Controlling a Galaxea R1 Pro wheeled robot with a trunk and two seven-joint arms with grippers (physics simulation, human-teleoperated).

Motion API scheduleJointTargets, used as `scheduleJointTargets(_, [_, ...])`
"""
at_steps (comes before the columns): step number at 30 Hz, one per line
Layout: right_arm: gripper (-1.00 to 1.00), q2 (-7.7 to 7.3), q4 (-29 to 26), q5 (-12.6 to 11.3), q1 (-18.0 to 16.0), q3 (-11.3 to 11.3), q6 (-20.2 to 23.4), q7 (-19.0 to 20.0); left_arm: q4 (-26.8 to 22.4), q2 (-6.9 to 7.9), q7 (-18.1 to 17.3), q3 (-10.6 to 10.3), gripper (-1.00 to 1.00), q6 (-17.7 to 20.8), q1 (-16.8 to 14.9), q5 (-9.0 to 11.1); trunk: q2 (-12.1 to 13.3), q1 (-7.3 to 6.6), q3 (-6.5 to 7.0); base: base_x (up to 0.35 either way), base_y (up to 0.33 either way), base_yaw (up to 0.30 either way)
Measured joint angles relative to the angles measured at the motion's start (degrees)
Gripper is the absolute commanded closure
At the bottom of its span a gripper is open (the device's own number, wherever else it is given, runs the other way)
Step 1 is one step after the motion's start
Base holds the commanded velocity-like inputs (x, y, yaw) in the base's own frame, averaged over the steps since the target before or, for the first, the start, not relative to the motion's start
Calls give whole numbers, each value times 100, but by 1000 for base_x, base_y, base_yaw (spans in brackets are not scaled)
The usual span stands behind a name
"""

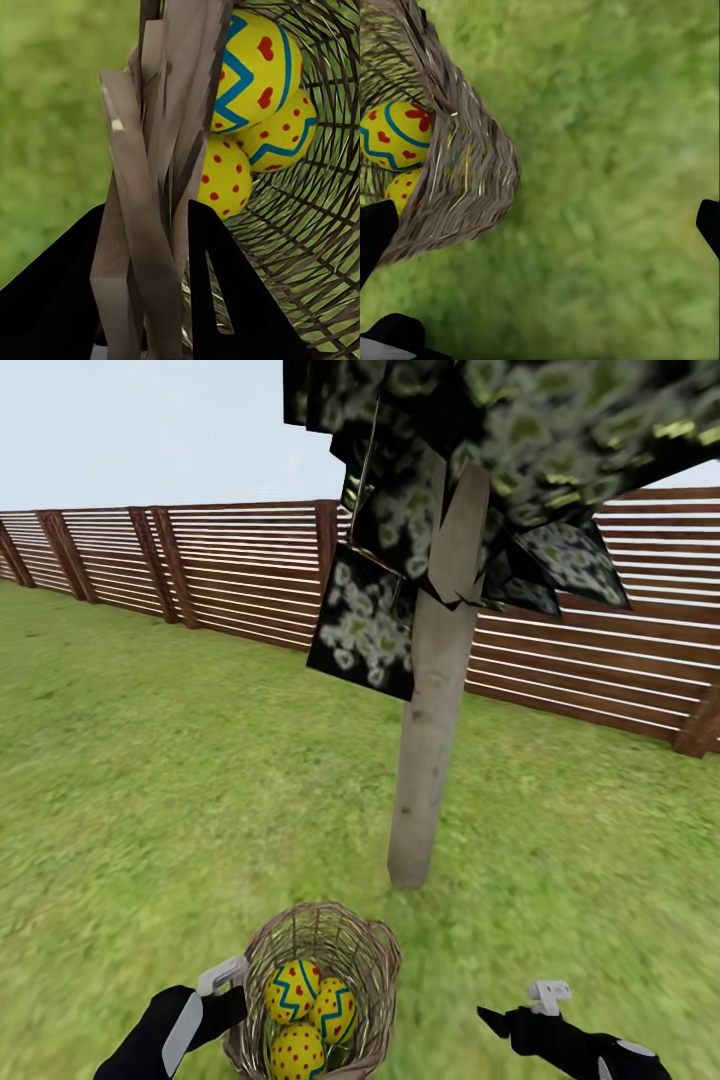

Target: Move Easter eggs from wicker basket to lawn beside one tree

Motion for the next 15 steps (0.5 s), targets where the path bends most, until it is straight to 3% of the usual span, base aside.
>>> scheduleJointTargets(15, [-100, 5, 9, 7, 0, -1, 0, 32, 0, 0, 0, 0, 100, 0, 1, 0, -602, 330, -269, 0, 0, 0])
